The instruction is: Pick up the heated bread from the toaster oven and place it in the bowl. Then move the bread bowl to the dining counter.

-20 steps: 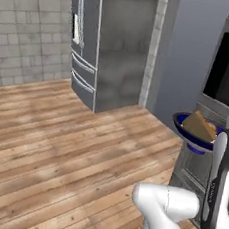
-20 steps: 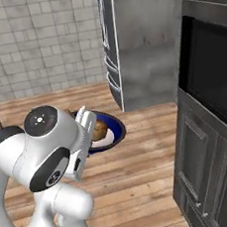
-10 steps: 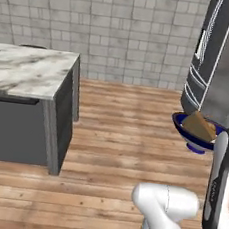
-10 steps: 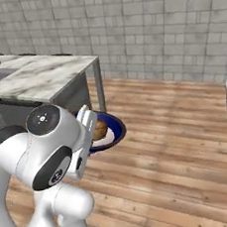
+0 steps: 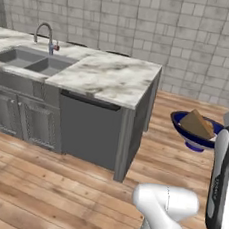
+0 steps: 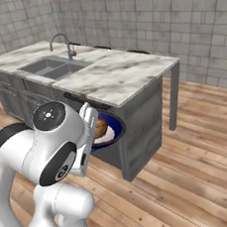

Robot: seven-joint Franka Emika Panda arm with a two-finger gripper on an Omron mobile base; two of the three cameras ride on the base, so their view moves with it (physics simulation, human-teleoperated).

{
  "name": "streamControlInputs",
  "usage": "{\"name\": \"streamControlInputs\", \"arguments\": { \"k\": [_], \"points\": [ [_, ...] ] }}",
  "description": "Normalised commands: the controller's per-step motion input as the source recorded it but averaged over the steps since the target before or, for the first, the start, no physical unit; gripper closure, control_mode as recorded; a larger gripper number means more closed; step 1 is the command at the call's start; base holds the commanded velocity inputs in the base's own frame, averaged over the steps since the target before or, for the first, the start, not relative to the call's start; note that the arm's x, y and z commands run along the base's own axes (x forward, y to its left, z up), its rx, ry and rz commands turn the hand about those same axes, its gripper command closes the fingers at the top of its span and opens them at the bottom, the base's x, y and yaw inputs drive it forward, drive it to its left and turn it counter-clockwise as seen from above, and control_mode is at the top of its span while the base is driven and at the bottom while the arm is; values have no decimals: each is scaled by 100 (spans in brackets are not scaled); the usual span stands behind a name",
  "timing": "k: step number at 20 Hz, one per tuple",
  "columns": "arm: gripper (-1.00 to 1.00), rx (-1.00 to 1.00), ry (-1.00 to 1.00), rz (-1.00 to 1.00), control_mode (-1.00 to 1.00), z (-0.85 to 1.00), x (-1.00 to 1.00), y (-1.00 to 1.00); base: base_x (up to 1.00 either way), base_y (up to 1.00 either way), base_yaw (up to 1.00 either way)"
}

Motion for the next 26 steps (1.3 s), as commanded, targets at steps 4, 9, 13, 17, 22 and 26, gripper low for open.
{"name": "streamControlInputs", "arguments": {
  "k": [4, 9, 13, 17, 22, 26],
  "points": [
    [100, 0, 0, 0, 100, 0, 0, 0, 100, 94, 25],
    [100, 0, 0, 0, 100, 0, 0, 0, 100, 84, -3],
    [100, 0, 0, 0, 100, 0, 0, 0, 100, 77, -40],
    [100, 0, 0, 0, 100, 0, 0, 0, 100, 68, -49],
    [100, 0, 0, 0, 100, 0, 0, 0, 100, 40, -43],
    [100, 0, 0, 0, 100, 0, 0, 0, 100, -2, -22]
  ]
}}
